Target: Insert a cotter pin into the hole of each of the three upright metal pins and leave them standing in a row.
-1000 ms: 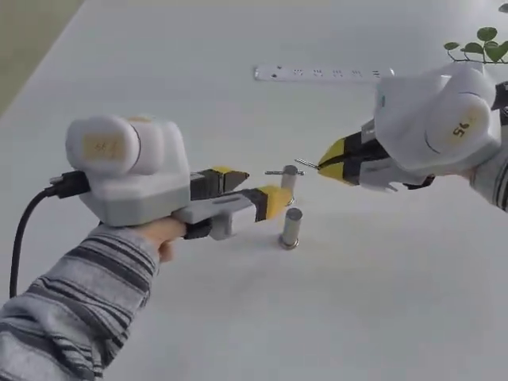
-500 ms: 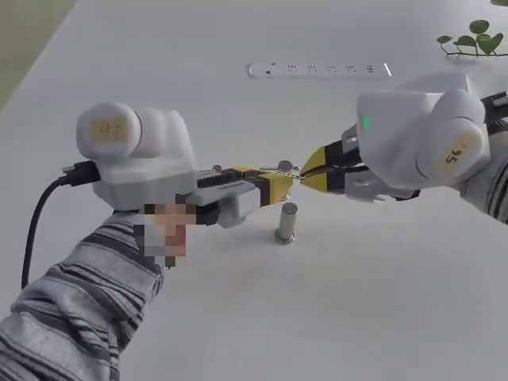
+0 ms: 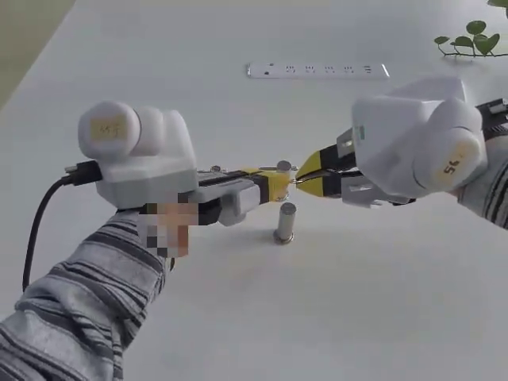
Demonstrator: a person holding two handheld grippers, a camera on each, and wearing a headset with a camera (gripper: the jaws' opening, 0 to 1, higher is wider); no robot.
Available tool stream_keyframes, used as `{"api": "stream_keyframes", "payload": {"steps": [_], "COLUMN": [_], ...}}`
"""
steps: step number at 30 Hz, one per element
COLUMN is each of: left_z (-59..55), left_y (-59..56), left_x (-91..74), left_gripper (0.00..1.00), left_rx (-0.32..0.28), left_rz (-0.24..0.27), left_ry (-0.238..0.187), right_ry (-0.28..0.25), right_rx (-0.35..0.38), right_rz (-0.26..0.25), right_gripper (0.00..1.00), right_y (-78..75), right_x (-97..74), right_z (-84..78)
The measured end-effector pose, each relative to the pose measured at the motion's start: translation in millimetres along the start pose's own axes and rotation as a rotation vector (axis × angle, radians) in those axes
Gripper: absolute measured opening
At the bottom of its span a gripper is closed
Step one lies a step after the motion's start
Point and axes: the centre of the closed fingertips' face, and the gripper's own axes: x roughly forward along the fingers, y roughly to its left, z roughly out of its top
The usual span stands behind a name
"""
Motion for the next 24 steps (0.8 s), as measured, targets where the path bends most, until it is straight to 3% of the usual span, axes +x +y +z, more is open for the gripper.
{"api": "stream_keyframes", "payload": {"steps": [8,12,17,24], "left_z": [-0.2,1.0,1.3,-10.0], "left_y": [-2.8,-4.6,-8.6,-6.3], "left_x": [1.3,1.2,0.4,-3.8], "left_gripper": [0.0,0.0,0.0,0.0], "left_rx": [0.002,0.063,0.164,0.271], "left_rz": [-0.013,-0.027,-0.047,-0.056], "left_ry": [-0.001,-0.005,-0.01,0.04], "right_ry": [-0.001,-0.01,-0.037,-0.108], "right_rx": [0.001,0.059,0.215,0.477], "right_rz": [-0.005,-0.005,0.014,0.086], "right_gripper": [0.0,0.0,0.02,0.09], "right_y": [-0.4,-0.4,0.9,7.1], "right_x": [-1.3,-1.7,1.2,-0.1], "right_z": [0.3,0.3,-3.6,-8.6]}}
